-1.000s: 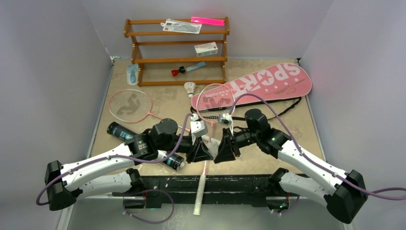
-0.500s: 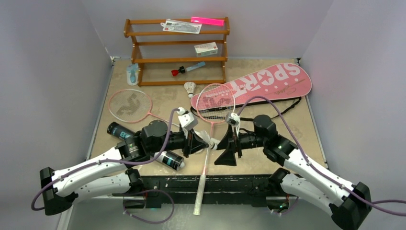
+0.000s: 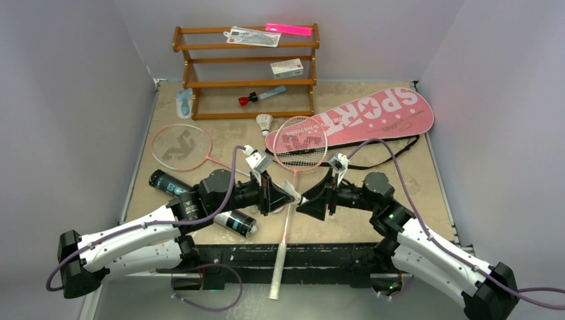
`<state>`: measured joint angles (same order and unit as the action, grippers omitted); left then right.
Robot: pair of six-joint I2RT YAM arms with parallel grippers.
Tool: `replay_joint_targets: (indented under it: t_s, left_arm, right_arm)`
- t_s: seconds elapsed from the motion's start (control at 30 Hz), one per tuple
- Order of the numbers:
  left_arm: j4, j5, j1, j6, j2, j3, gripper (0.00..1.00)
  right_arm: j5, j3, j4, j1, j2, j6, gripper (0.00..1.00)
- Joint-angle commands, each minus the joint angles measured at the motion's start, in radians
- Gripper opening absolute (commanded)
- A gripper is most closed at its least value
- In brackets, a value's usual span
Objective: Pack up the badminton gear
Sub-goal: Pick up the shuttlecock at the center of the board.
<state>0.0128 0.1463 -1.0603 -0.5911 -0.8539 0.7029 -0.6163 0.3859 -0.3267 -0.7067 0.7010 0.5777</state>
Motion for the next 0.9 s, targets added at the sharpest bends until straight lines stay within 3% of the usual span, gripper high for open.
replay_joint_targets:
  t_s: [0.0,0.23,0.4,0.5,0.63,0.77,0.87]
  left_arm:
    - [-0.063,0.020,0.003,-0.033,-0.006,0.012,0.00]
    - [-0.080,0.039,0.003,-0.041,-0.013,0.007,0.00]
    - [-0.063,0.035,0.006,-0.045,-0.021,0.012,0.01]
    - [-0.020,0.004,0.017,-0.071,-0.026,0.025,0.28]
    - [0.048,-0.031,0.031,-0.099,-0.013,0.040,0.54]
    - [0.134,-0.133,0.039,-0.147,0.015,0.056,0.70]
    - [0.315,-0.307,0.045,-0.285,0.017,0.113,0.73]
  right_arm:
    - [0.003,0.034,-0.089,-0.003,0.017,0.022,0.67]
    - [0.007,0.032,-0.100,-0.002,0.015,0.033,0.49]
    - [0.011,0.028,-0.093,-0.002,0.003,0.038,0.28]
    - [0.035,0.032,-0.038,-0.002,0.006,0.022,0.21]
    - [0.081,0.012,0.010,-0.002,0.015,-0.001,0.19]
    - [0.099,-0.026,-0.023,-0.002,0.035,0.003,0.19]
    - [0.124,-0.034,-0.013,-0.002,0.060,-0.002,0.18]
